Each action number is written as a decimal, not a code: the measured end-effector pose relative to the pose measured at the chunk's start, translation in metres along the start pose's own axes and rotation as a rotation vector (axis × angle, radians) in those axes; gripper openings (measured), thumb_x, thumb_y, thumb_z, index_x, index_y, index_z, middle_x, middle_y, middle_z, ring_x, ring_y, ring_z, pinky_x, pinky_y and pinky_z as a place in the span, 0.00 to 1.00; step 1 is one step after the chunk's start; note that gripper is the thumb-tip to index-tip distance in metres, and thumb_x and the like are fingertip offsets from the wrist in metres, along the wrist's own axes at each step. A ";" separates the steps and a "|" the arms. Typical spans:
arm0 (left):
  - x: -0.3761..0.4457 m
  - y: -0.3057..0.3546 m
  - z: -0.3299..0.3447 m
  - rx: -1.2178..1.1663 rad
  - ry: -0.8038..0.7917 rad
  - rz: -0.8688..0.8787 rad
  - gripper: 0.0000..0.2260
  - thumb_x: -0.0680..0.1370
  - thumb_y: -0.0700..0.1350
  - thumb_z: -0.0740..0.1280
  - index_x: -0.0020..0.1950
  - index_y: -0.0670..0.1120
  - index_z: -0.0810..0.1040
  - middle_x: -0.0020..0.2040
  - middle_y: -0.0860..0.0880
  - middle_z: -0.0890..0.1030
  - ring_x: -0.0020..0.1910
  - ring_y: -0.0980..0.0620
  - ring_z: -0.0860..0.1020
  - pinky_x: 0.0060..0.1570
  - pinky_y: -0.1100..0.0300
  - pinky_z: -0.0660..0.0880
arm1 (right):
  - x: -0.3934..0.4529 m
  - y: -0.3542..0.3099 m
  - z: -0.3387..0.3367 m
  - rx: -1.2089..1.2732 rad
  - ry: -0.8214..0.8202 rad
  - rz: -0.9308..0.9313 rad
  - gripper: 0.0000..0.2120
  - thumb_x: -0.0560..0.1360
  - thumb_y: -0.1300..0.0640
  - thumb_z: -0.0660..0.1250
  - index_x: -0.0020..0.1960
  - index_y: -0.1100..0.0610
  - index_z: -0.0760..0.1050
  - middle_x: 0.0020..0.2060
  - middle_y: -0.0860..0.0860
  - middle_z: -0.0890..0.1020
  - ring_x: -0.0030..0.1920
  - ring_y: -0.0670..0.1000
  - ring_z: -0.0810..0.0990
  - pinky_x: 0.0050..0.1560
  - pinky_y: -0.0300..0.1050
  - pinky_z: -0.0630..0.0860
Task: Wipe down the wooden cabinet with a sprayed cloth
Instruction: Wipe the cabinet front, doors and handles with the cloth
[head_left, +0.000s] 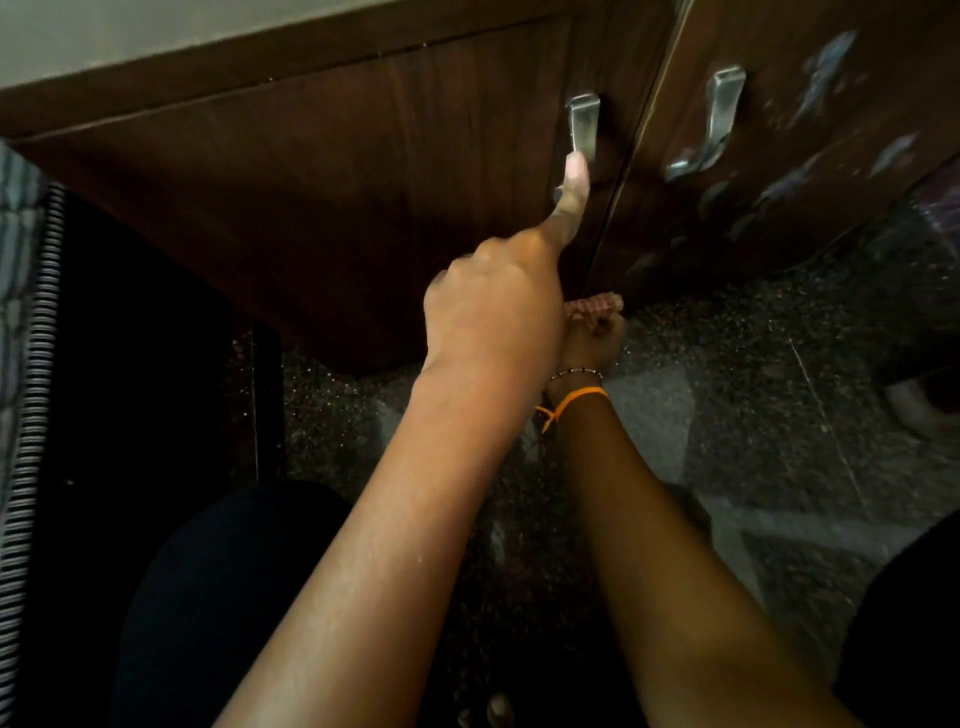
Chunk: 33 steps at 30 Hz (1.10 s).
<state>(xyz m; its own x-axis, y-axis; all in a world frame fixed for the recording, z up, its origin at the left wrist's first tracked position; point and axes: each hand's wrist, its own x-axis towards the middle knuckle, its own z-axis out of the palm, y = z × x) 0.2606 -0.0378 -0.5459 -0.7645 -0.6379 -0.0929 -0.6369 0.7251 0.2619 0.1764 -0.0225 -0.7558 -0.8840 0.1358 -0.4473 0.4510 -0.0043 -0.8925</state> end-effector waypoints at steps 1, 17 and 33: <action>0.001 0.000 0.001 0.048 0.026 0.016 0.32 0.79 0.39 0.54 0.74 0.66 0.45 0.52 0.42 0.80 0.50 0.37 0.78 0.40 0.53 0.63 | -0.006 -0.008 -0.002 0.030 0.016 -0.052 0.16 0.72 0.67 0.61 0.59 0.69 0.69 0.60 0.64 0.75 0.54 0.53 0.72 0.60 0.51 0.72; 0.005 0.005 0.006 -0.087 0.189 0.074 0.28 0.76 0.39 0.55 0.73 0.61 0.61 0.51 0.49 0.82 0.52 0.43 0.77 0.48 0.51 0.72 | -0.062 -0.164 -0.030 -0.116 -0.016 -1.244 0.11 0.72 0.73 0.64 0.52 0.67 0.79 0.48 0.63 0.79 0.55 0.52 0.75 0.58 0.33 0.69; 0.006 -0.001 0.005 -0.048 0.158 0.105 0.28 0.76 0.38 0.57 0.73 0.60 0.61 0.52 0.47 0.82 0.53 0.43 0.78 0.51 0.52 0.70 | -0.065 -0.182 -0.046 -0.495 -0.033 -1.378 0.13 0.69 0.67 0.59 0.49 0.62 0.80 0.50 0.59 0.79 0.51 0.55 0.79 0.48 0.46 0.76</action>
<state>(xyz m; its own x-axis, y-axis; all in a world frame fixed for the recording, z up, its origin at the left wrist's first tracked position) 0.2565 -0.0411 -0.5511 -0.7988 -0.5951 0.0878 -0.5463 0.7788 0.3082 0.1577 0.0152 -0.5616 -0.6407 -0.2710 0.7183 -0.7458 0.4417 -0.4987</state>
